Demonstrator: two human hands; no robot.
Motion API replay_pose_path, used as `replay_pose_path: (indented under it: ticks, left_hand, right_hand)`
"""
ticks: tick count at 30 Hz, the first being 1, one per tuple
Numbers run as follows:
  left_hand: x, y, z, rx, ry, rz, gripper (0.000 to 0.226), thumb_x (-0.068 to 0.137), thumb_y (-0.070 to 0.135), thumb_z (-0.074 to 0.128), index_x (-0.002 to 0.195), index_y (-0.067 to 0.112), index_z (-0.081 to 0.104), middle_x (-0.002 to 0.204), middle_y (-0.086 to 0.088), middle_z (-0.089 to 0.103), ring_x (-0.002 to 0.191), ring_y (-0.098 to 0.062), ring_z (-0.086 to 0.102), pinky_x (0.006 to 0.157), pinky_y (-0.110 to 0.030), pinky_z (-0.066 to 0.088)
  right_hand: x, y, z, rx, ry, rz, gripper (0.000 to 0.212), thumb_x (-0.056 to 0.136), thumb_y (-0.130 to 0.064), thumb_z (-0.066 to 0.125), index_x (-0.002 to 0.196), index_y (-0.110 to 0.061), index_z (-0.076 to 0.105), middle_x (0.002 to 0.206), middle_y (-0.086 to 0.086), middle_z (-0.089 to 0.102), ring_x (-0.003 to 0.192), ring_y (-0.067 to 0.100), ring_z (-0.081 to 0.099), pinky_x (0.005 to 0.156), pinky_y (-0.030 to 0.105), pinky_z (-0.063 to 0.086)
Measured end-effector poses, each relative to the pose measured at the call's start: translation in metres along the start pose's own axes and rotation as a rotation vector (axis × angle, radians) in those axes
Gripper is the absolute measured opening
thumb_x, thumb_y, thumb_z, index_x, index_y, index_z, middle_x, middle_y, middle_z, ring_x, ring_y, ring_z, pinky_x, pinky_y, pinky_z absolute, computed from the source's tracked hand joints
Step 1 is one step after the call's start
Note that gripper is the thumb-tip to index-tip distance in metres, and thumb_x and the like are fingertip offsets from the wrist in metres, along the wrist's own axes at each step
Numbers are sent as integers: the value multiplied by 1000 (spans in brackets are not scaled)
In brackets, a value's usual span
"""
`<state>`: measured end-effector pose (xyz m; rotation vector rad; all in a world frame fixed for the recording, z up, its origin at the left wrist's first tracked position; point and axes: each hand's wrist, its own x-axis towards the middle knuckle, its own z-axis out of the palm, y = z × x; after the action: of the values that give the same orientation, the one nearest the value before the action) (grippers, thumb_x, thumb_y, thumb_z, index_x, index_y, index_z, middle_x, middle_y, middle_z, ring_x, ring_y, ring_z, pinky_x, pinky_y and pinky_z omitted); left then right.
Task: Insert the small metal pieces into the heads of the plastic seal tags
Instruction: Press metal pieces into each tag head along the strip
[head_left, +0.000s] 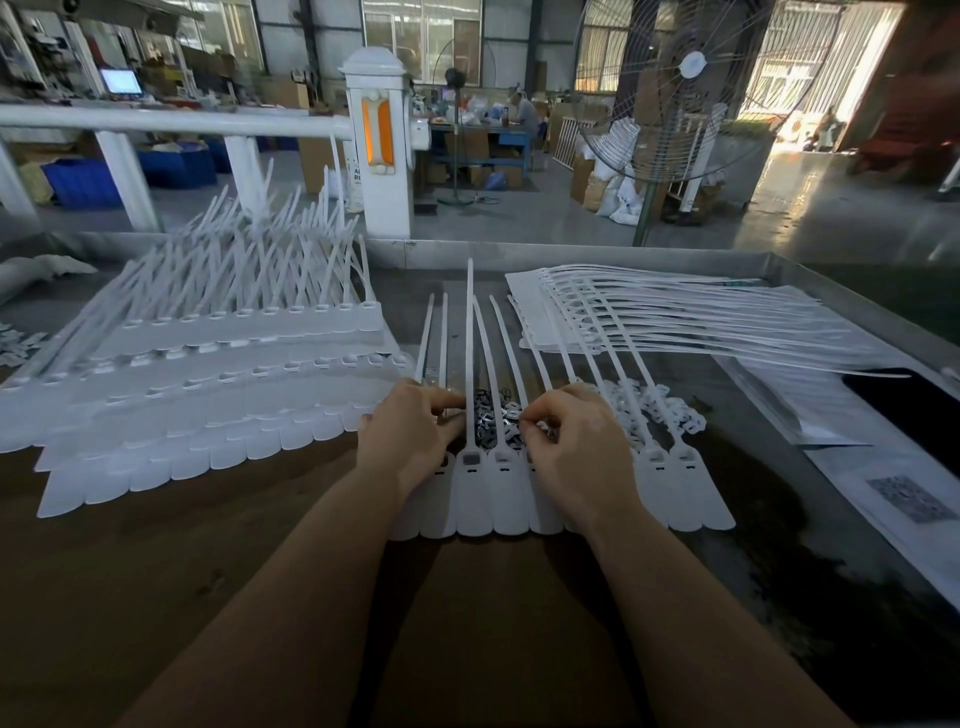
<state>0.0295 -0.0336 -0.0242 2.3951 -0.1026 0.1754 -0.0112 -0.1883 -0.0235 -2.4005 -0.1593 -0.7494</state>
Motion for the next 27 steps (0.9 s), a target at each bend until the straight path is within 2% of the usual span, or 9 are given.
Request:
replay_pose_path:
  ticks: [9,14,19,22,27]
  left_hand:
    - [4,2,2,14,-54,-17,22,86,28,64,107,29,69,117,2,57,103,-21,57,99,-45,39]
    - [1,4,1,31,-5,-6,17,85,25,65,102,27,70,108,4,56,98,-21,57,97,-46,40]
    - [-2,5,2,49,32,30,15,89,24,60,100,25,69,92,9,48,92,-18,57,96,-47,41]
    - [-4,6,2,72,43,35,17,90,27,58,104,24,67,98,7,45,95,-18,55,99,-48,40]
    - [-6,8,3,86,70,52,22,92,26,55,109,18,66,112,-2,51,100,-21,55,99,-47,41]
  right_hand:
    - [0,3,3,-15,-22,-10,4,84,-11,63,83,-9,67,85,-7,49,89,6,41,78,16,30]
    - [0,4,3,-15,-25,-1,4,84,-11,63,84,-10,67,85,-8,49,89,5,40,75,11,26]
    - [0,4,3,-3,-29,1,4,84,-11,63,83,-10,67,85,-8,50,89,5,41,78,14,29]
    - [0,4,3,-3,-28,5,4,84,-12,63,84,-11,66,86,-9,49,90,4,40,79,14,29]
    - [1,3,3,4,-31,10,4,85,-12,63,84,-11,66,86,-9,49,90,4,40,80,14,30]
